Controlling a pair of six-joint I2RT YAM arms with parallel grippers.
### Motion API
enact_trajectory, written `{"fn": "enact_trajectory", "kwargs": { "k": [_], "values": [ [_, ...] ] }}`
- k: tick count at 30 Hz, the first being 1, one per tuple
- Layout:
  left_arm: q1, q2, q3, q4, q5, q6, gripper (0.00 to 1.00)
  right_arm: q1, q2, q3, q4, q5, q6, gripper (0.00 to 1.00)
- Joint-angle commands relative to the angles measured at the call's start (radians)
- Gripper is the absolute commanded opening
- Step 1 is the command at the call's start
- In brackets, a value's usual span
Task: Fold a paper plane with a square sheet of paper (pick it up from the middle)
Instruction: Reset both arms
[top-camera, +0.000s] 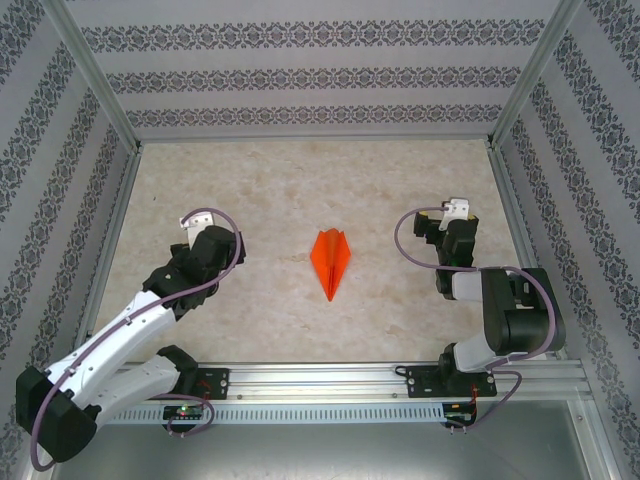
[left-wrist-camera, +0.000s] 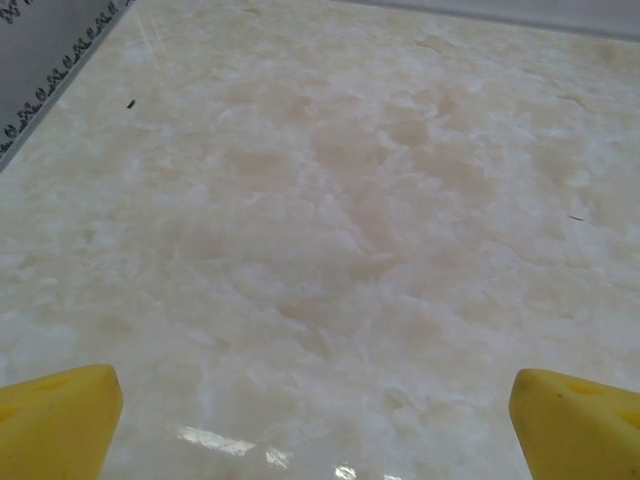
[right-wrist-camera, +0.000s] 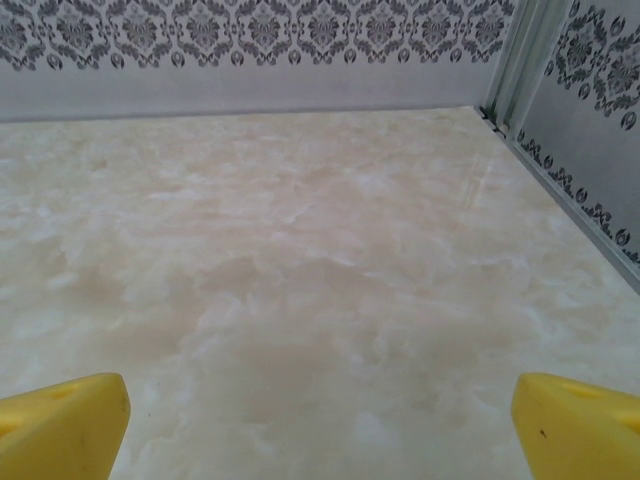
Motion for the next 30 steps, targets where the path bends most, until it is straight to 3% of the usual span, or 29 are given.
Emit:
{"fn": "enact_trajectory", "kwargs": {
  "k": [1, 9, 13, 20, 23, 27, 30],
  "values": [
    [0.058, -0.01, -0.019, 0.09, -0.002, 0.071, 1.0, 0.002, -0.01, 0.005, 0.043, 0.012, 0.026, 0.98],
    [0.296, 0.047, -0.139, 0.39, 0.073, 0.26, 1.0, 0.001, -0.013, 0.005, 0.04, 0.012, 0.026, 0.98],
    [0.423, 0.121, -0.182, 0.527, 0.147, 0.266, 1.0, 0.001, -0.012, 0.005, 0.04, 0.011, 0.026, 0.98],
    [0.468, 0.426, -0.287, 1.083, 0.301, 0.458, 1.0, 0.001, -0.012, 0.005, 0.04, 0.011, 0.026, 0.98],
    [0.477, 0.513, -0.263, 1.199, 0.355, 0.523, 1.0, 0.001, -0.011, 0.005, 0.04, 0.01, 0.026, 0.98],
    [0.497, 0.605, -0.226, 1.219, 0.526, 0.569, 1.0, 0.001, -0.011, 0.004, 0.04, 0.01, 0.026, 0.98],
    [0.5, 0.604, -0.281, 1.309, 0.531, 0.565, 1.0, 0.001, -0.012, 0.005, 0.041, 0.011, 0.026, 0.98]
  ]
}}
